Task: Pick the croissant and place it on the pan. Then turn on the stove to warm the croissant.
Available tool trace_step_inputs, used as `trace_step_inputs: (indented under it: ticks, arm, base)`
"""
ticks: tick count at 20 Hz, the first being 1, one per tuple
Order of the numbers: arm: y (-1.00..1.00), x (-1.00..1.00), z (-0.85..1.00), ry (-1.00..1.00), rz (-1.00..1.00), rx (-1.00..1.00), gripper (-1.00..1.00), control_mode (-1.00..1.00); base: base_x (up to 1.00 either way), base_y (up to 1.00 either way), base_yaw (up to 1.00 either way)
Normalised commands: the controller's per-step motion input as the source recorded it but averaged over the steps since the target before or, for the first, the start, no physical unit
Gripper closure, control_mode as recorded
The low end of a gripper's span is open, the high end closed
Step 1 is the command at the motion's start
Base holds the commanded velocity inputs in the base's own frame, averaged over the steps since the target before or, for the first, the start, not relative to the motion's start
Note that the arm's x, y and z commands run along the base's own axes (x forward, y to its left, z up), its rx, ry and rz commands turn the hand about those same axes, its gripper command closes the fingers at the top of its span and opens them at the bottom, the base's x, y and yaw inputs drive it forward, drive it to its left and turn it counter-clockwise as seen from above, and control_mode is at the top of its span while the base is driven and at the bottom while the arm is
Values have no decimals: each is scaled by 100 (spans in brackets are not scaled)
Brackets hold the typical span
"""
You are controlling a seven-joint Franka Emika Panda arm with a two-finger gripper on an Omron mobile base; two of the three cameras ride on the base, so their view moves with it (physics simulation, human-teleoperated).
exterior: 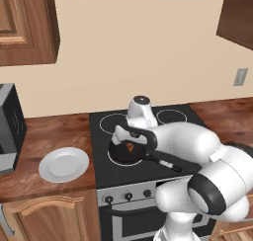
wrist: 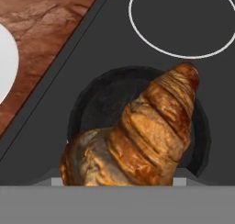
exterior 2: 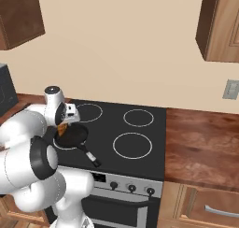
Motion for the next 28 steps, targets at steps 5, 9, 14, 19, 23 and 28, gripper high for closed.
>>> trace_step_inputs:
  ticks: [5,9,14,19,23,28]
  arm:
    - [0,0,-11,0,0,0,100,-100]
    - [-6,3,-40,0,0,0,100,-100]
    - [-6,8,-33,0,0,0,100,-100]
    - [-3,13,-19,0,0,0,100,-100]
    - [0,14,-8,0,0,0,100,-100]
    - [0,13,-5,0,0,0,-100,-100]
  base:
    - [0,0,0]
    - [0,0,0]
    - [0,0,0]
    - [0,0,0]
    - [0,0,0]
    - [0,0,0]
